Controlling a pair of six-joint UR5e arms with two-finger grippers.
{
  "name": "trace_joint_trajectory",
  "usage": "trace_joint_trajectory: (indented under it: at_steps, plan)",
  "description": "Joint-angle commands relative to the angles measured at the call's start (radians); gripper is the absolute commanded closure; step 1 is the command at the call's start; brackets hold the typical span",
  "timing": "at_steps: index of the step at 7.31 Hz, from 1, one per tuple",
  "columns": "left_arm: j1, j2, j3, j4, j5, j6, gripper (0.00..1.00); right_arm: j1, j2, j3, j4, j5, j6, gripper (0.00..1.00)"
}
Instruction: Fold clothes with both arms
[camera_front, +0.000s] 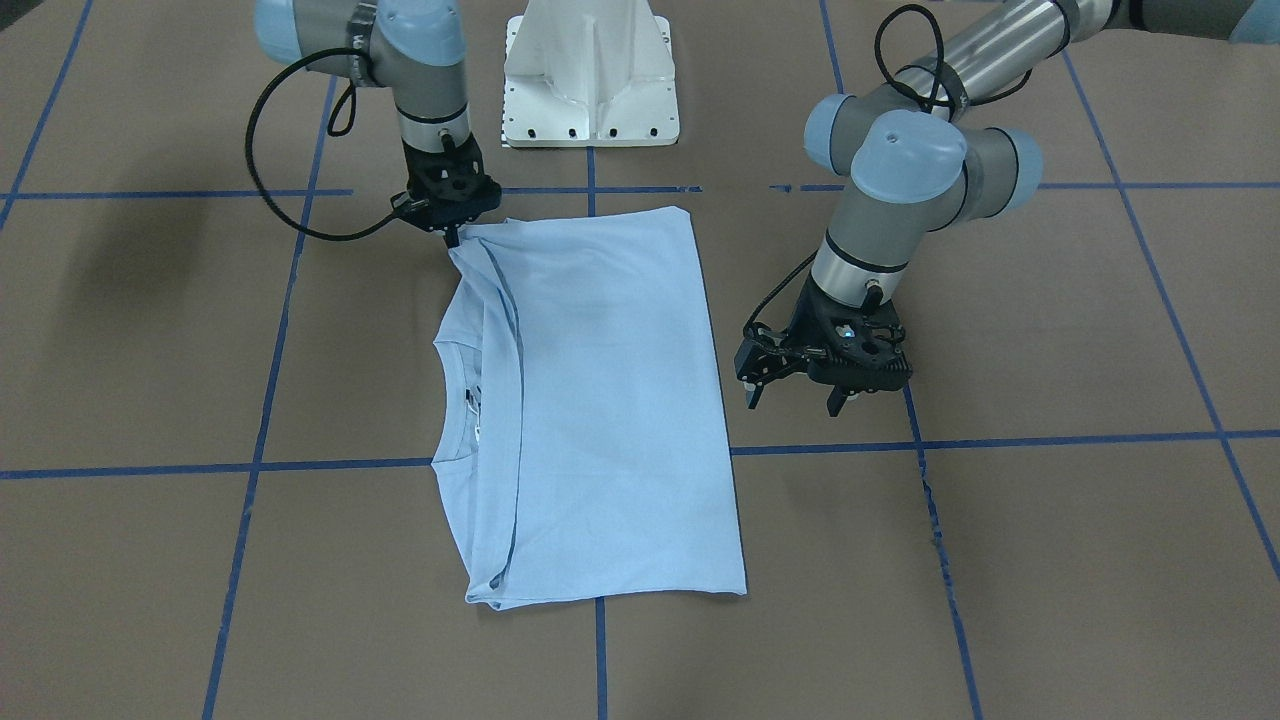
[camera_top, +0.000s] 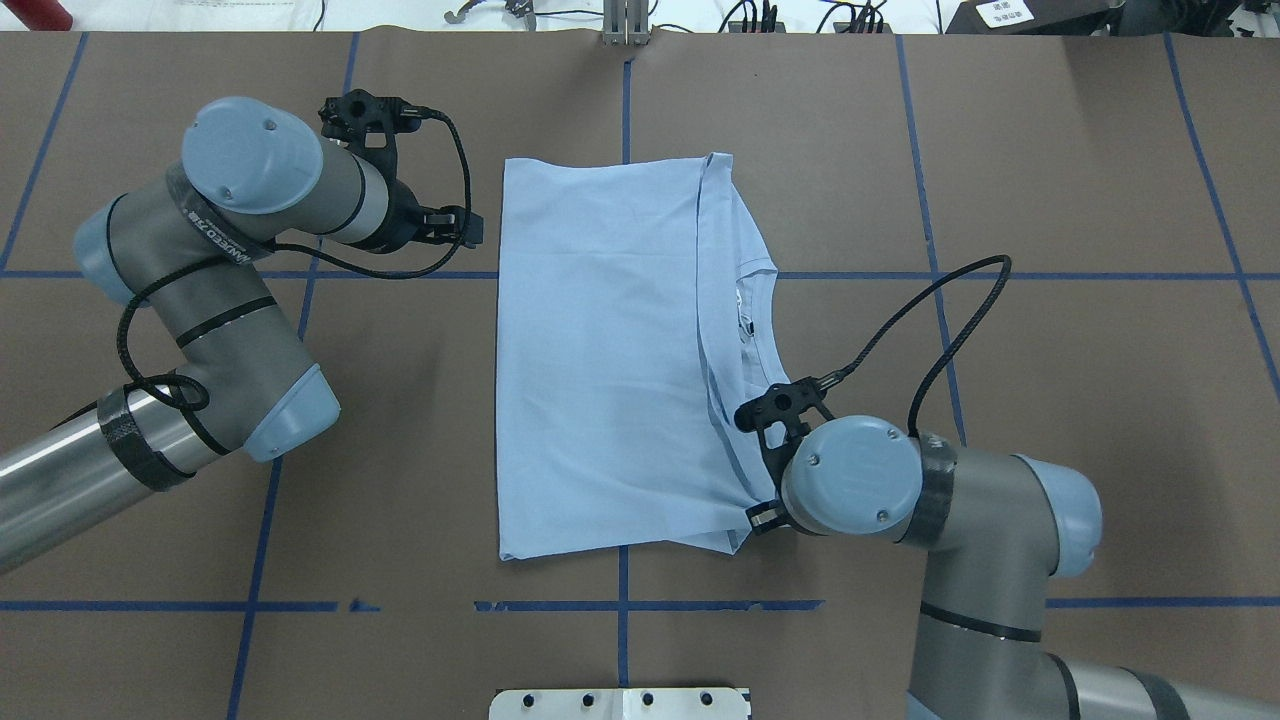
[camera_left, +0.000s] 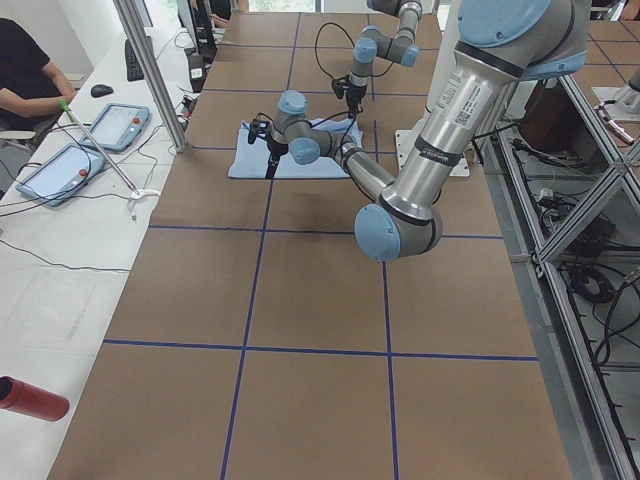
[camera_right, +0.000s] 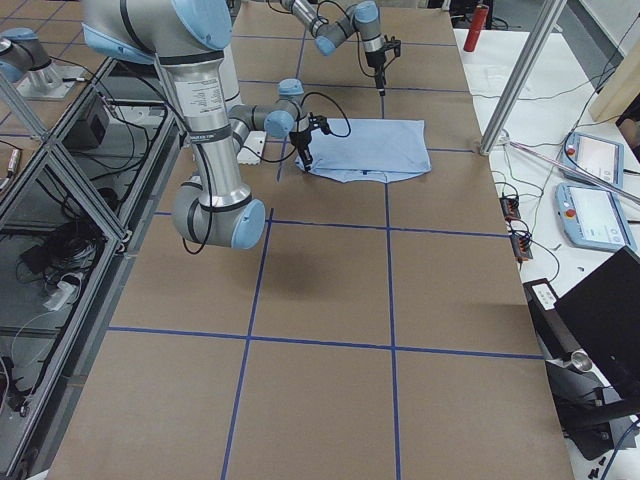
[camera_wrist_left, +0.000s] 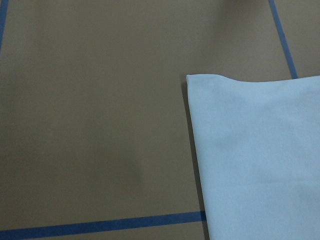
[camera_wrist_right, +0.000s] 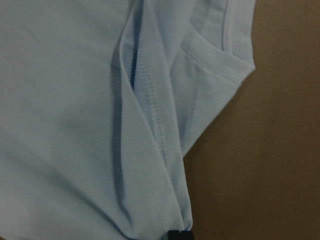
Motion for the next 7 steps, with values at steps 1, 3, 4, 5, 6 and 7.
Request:
trace_joint_trajectory:
  at_steps: [1,3,4,5,6,7]
  plan:
    - [0.000,0.003,0.000,0.000,0.000,0.005,0.01,0.027,-0.128,0.092,-0.002,0.095,0.139,1.00]
    - [0.000,0.000,0.002,-0.002,0.000,0.008,0.01,0.019,-0.101,0.082,0.005,0.102,0.244,0.38]
    - [0.000,-0.006,-0.001,0.001,0.000,0.008,0.01,0.029,-0.087,0.082,0.008,0.086,0.246,0.00]
    - [0.000,-0.009,-0.004,0.003,-0.001,0.008,0.01,0.063,-0.064,0.079,0.008,0.082,0.229,0.00]
    - [-0.001,-0.010,-0.009,0.003,-0.002,0.008,0.01,0.104,-0.026,0.068,0.010,0.085,0.221,0.00]
    - [-0.001,-0.005,-0.015,0.001,-0.026,0.008,0.01,0.132,0.020,0.060,0.013,0.085,0.207,0.00]
